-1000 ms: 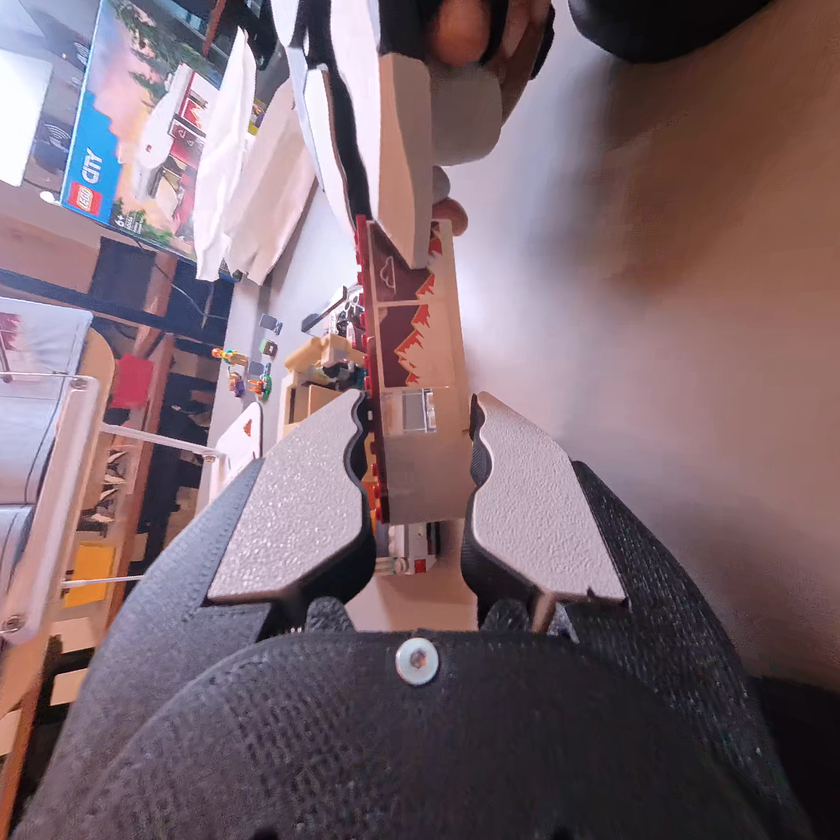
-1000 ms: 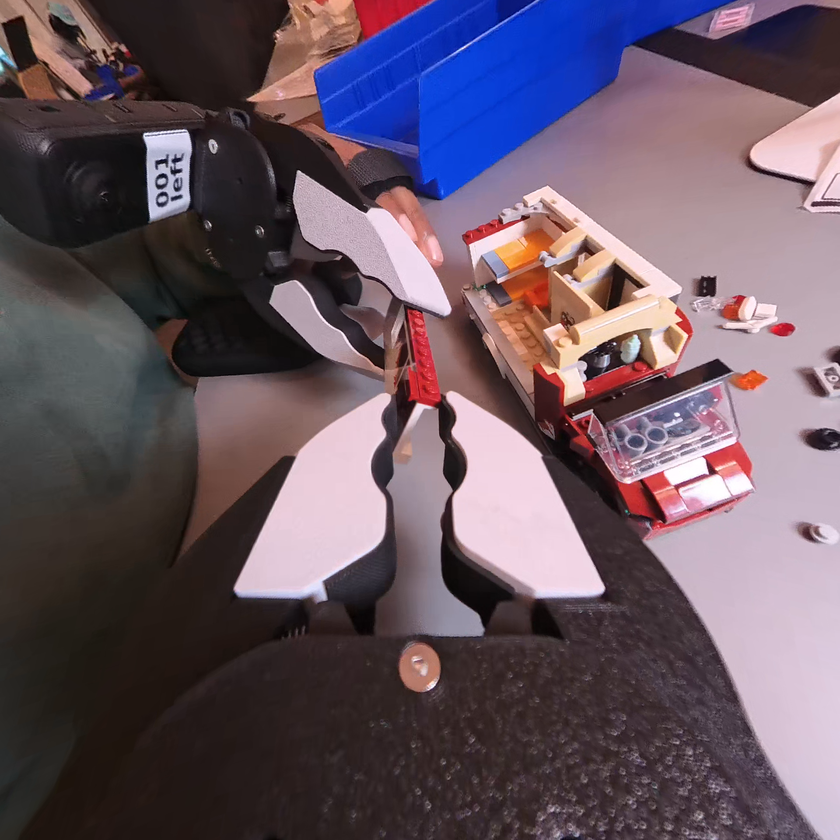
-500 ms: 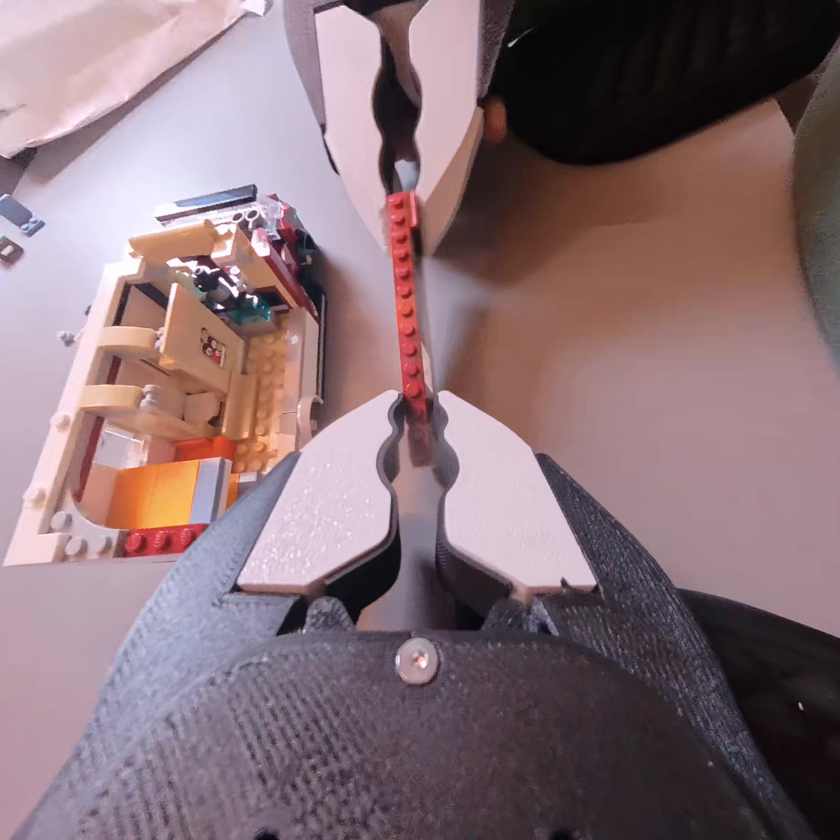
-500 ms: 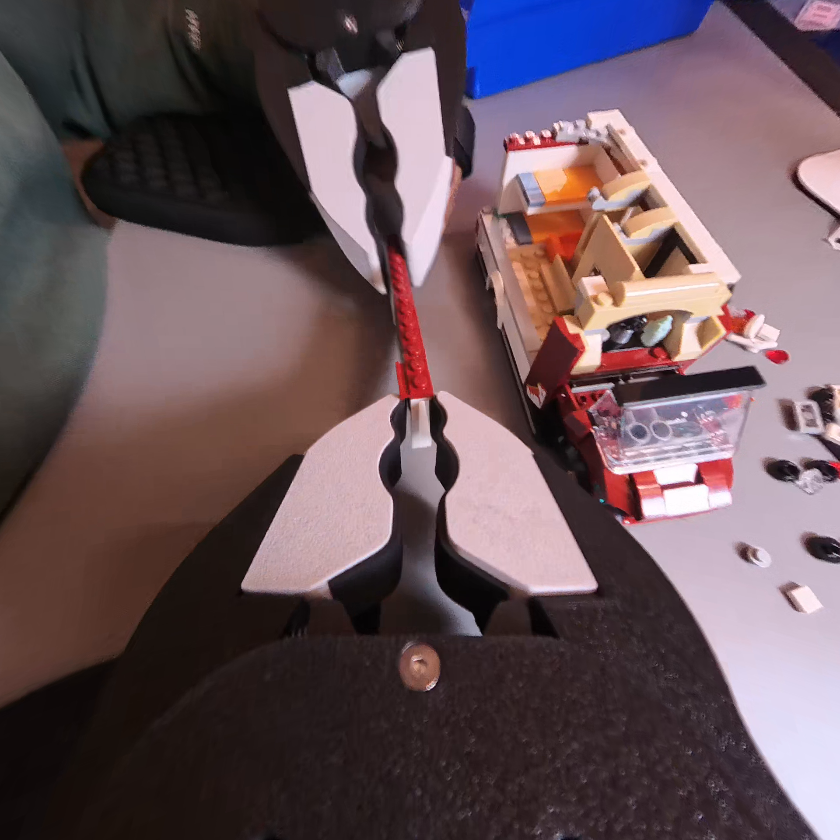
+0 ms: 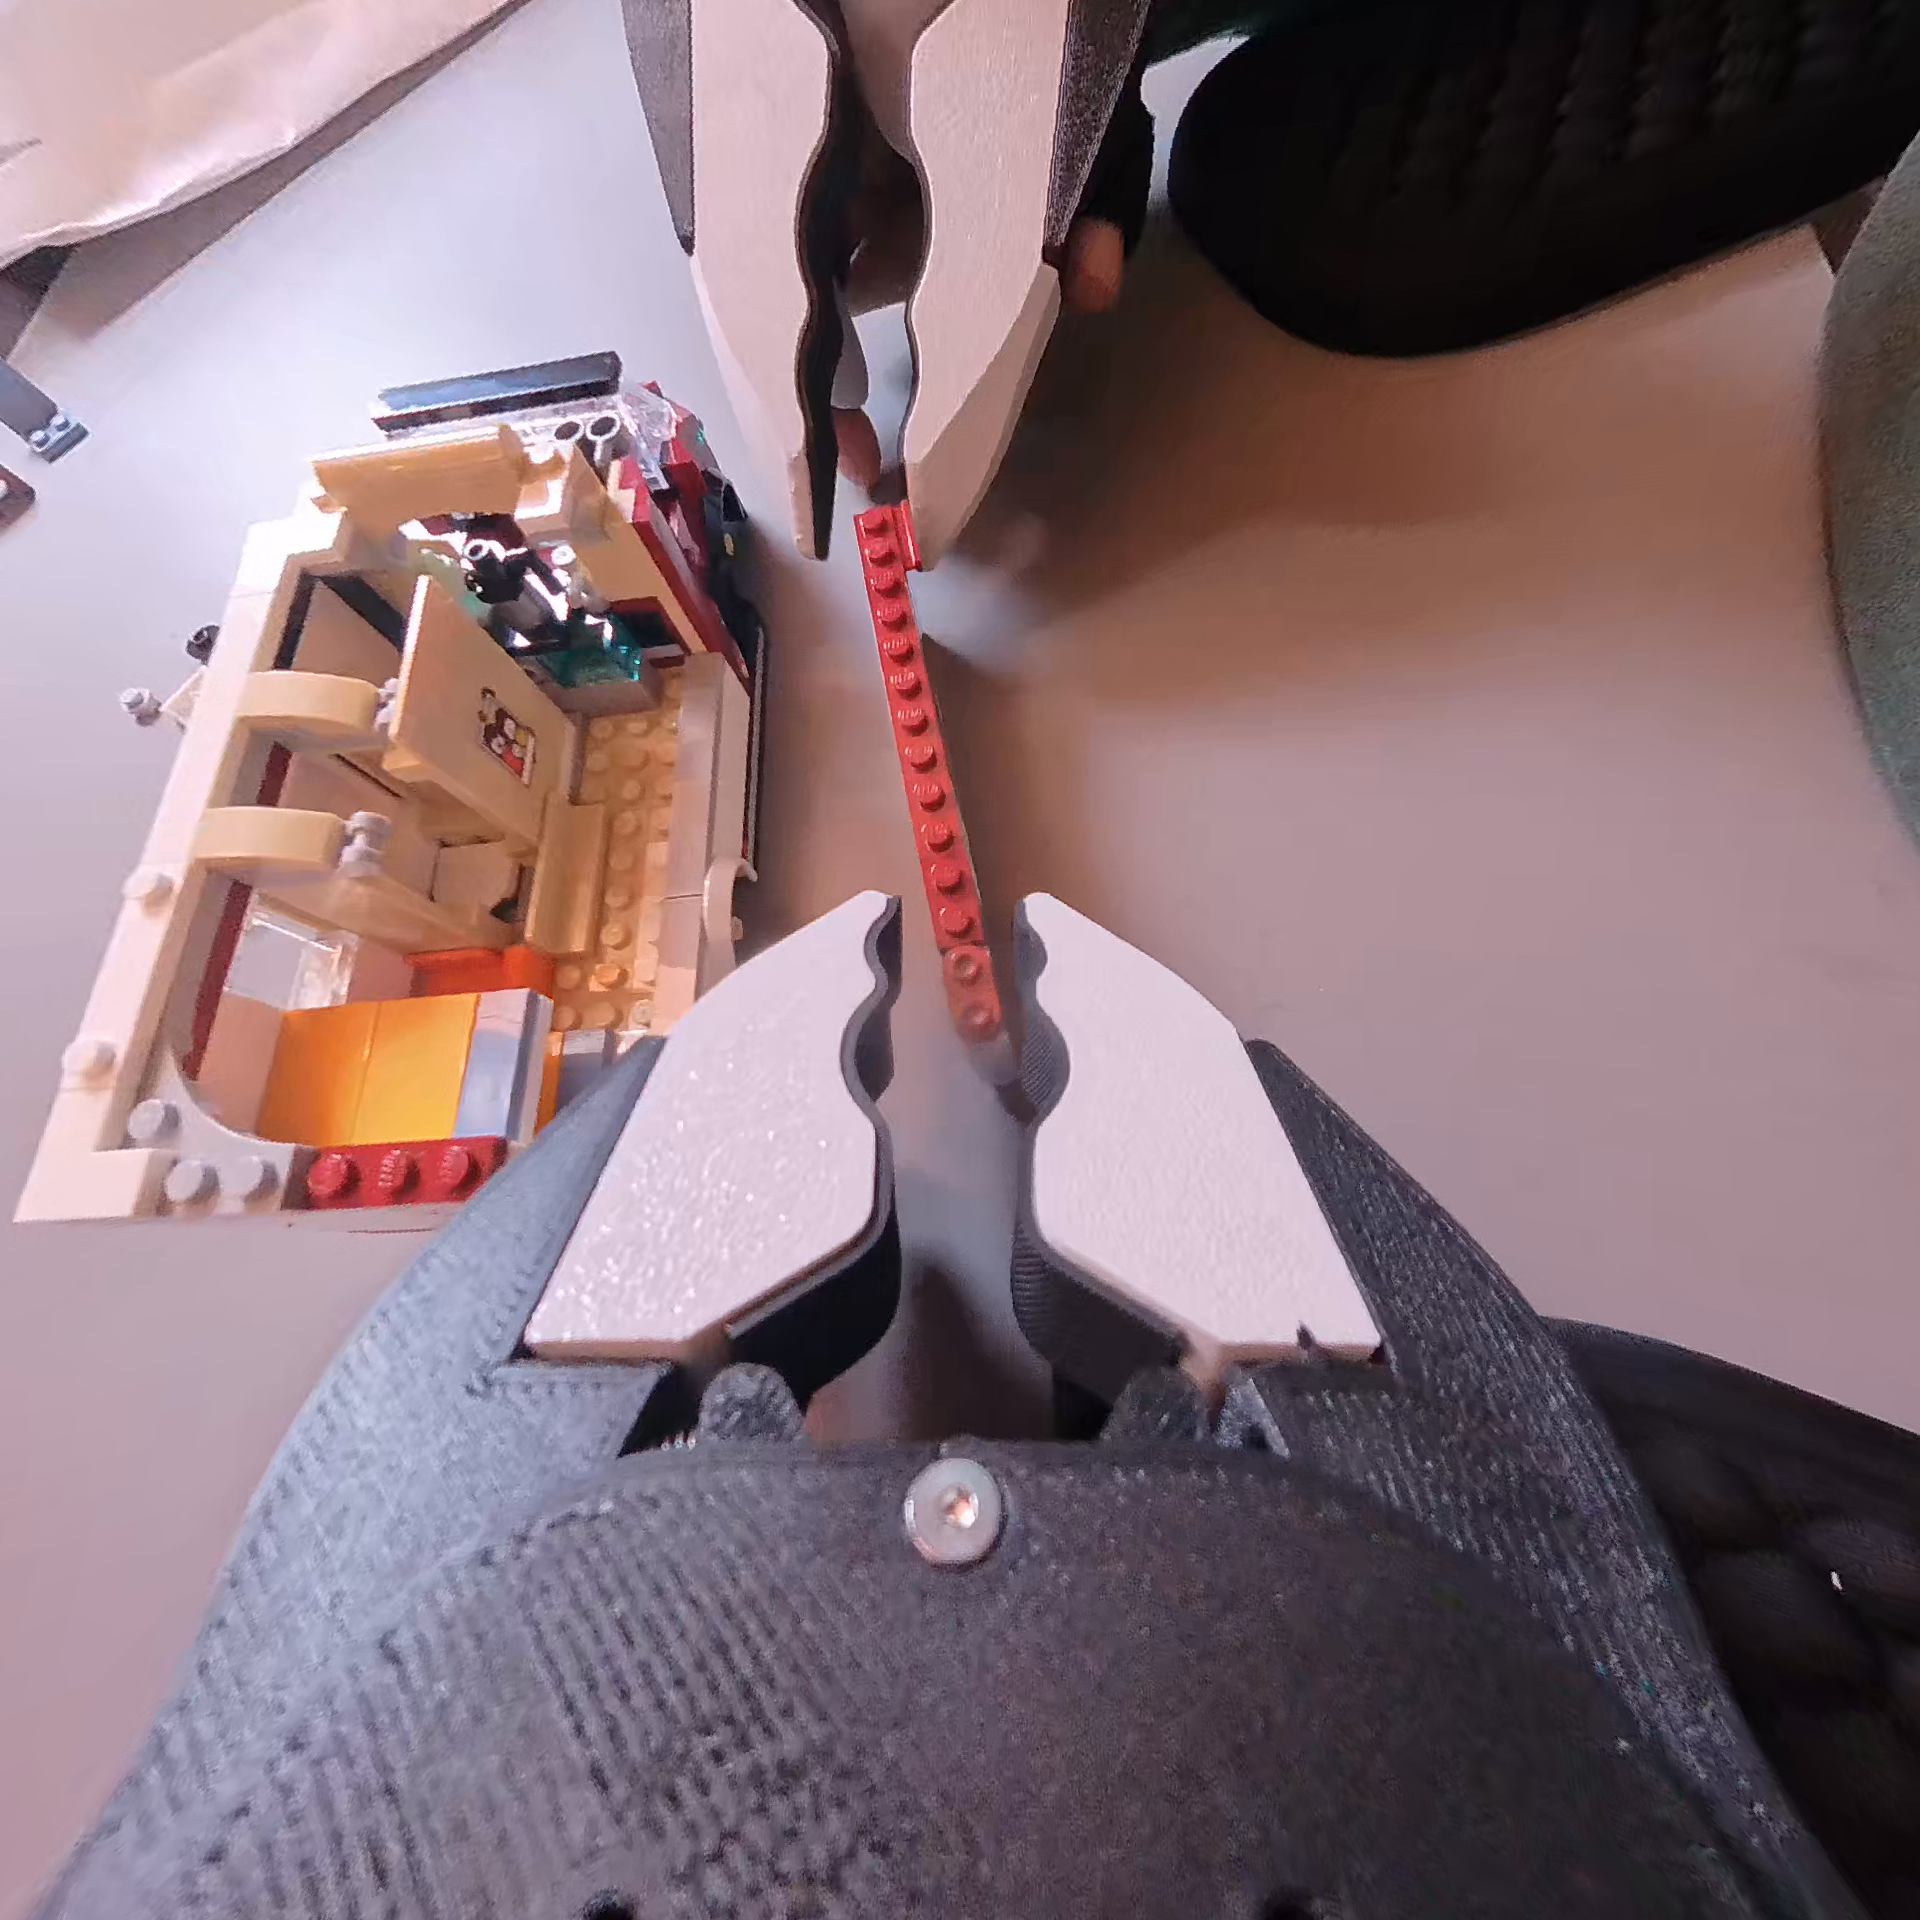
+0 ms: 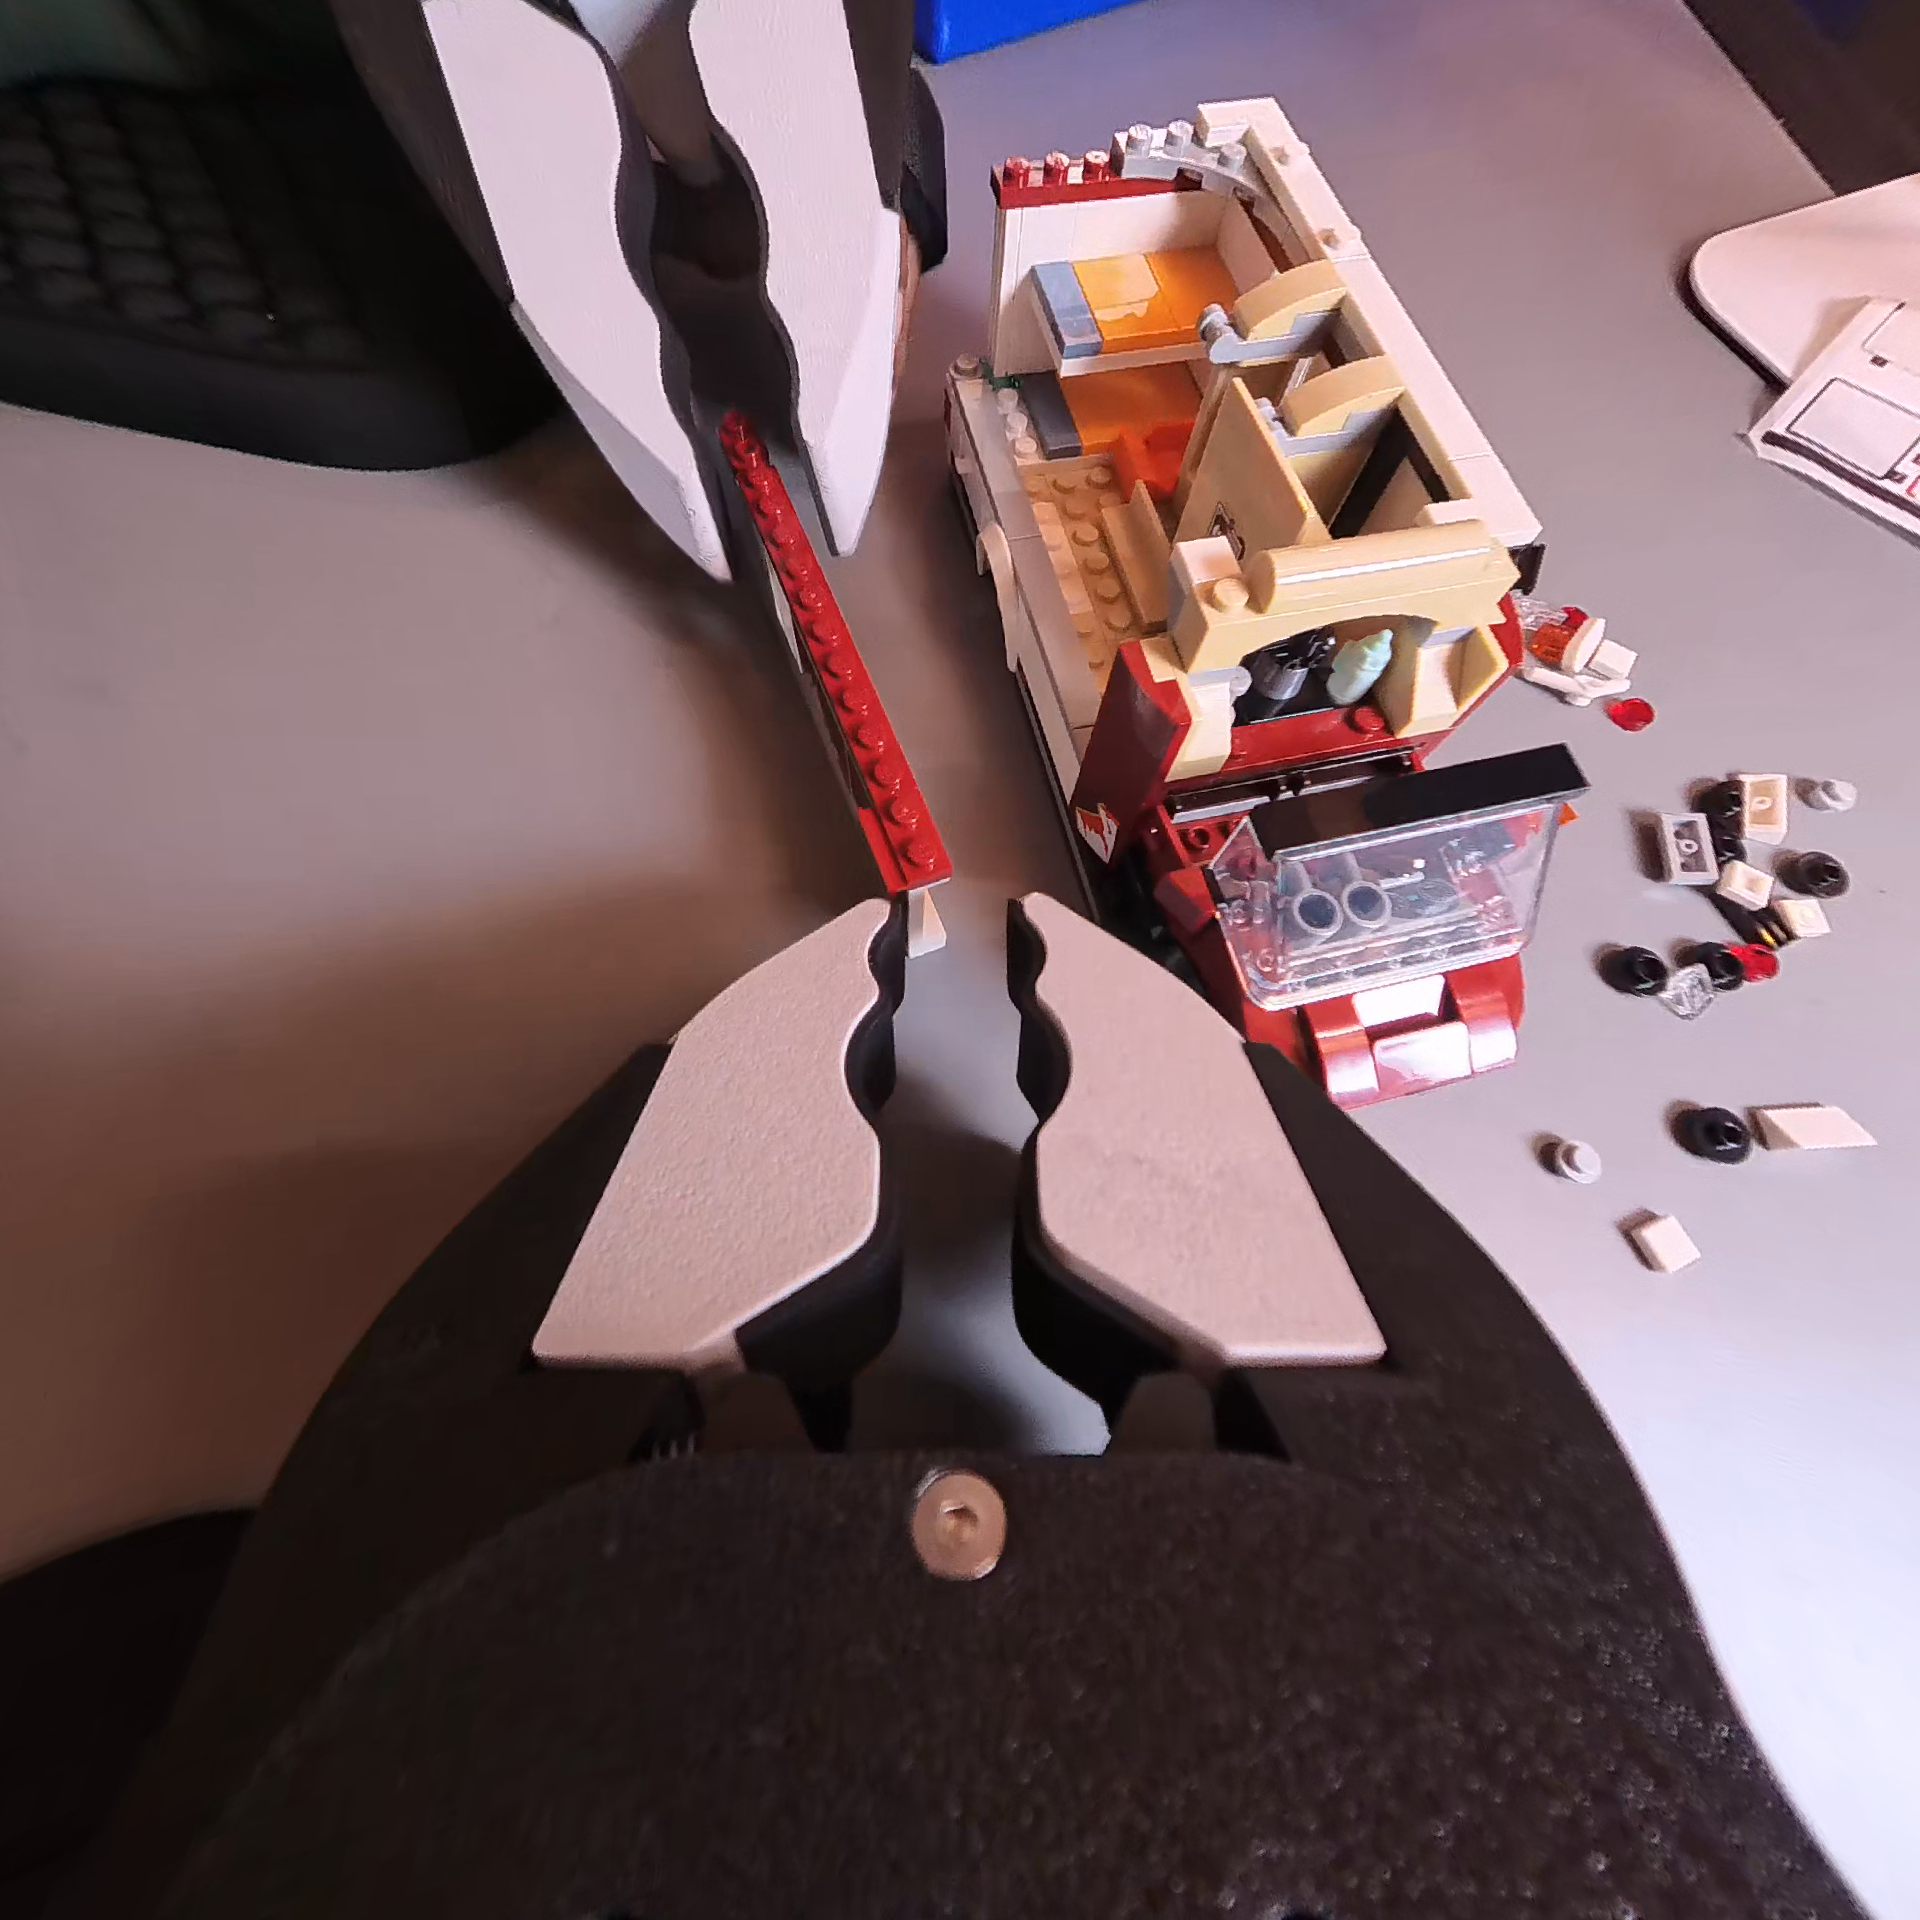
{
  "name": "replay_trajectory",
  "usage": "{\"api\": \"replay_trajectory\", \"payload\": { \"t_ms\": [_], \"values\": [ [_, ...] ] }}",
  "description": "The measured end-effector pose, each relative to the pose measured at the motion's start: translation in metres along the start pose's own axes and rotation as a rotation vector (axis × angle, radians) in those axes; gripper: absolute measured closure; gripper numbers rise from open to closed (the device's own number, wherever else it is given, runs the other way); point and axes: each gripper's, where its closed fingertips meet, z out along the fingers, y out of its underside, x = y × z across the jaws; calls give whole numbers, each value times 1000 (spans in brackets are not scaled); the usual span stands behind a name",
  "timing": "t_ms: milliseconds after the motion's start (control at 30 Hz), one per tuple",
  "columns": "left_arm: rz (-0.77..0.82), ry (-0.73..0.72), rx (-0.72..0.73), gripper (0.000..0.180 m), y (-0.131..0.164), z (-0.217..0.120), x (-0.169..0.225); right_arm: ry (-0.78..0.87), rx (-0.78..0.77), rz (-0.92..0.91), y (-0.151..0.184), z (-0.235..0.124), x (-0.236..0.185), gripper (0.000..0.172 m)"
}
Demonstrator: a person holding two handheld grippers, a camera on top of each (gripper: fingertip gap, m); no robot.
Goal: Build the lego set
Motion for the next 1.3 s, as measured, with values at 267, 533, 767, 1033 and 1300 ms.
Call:
{"api": "replay_trajectory", "payload": {
  "t_ms": [267, 533, 767, 1033, 1300],
  "values": [
    [1, -16, -1, 170, 1, -2, -3, 13, 19, 1, -2, 0, 0, 155],
    [-47, 4, 187, 148, -29, -29, -8, 18, 137, 44, -24, -26, 6, 146],
    [-119, -185, 389, 154, -50, -64, -47, 148, 297, 83, -66, -53, 37, 144],
    [-81, -192, 365, 162, -47, -57, -44, 203, 450, 68, -116, -63, 59, 144],
    [27, -19, 208, 161, -30, -32, -8, -230, -160, -214, -18, -10, -52, 116]
  ]
}}
